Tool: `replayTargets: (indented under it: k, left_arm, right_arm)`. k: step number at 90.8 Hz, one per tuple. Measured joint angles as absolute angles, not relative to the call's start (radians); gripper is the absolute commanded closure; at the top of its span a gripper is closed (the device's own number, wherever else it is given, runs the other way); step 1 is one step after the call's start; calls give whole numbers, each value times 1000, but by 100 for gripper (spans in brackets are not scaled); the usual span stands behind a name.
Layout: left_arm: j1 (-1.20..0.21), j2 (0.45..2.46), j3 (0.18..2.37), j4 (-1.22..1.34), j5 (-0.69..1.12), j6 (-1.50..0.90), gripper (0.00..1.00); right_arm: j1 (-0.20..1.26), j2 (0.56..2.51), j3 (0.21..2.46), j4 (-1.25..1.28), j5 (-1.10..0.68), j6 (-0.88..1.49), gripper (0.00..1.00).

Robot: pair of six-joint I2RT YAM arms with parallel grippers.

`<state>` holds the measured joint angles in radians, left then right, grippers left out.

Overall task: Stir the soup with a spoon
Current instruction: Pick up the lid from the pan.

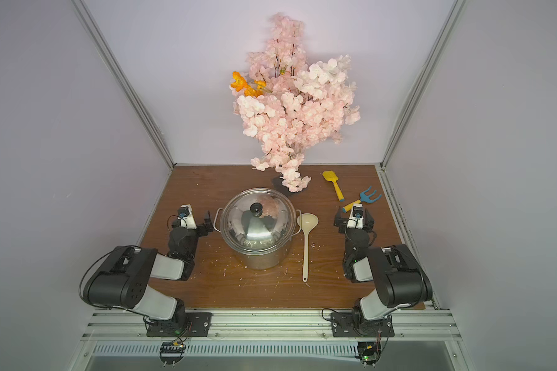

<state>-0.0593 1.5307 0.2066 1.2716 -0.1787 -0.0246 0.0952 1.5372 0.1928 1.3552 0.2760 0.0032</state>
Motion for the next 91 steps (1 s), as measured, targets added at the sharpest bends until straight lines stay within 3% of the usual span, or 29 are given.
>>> replayTargets:
  k: [63,76,91]
  left_arm:
    - [-60,1499,208,1237,-191,-22,3]
    - [-60,1345,289,1036,-242,-46,3]
    - [-60,1227,553,621,-340,-247,3]
  right_arm:
    - [101,1524,192,1344,265,-7,0]
    - [147,1311,191,1211,278,-29,0]
    - [153,967,224,1016,296,54,0]
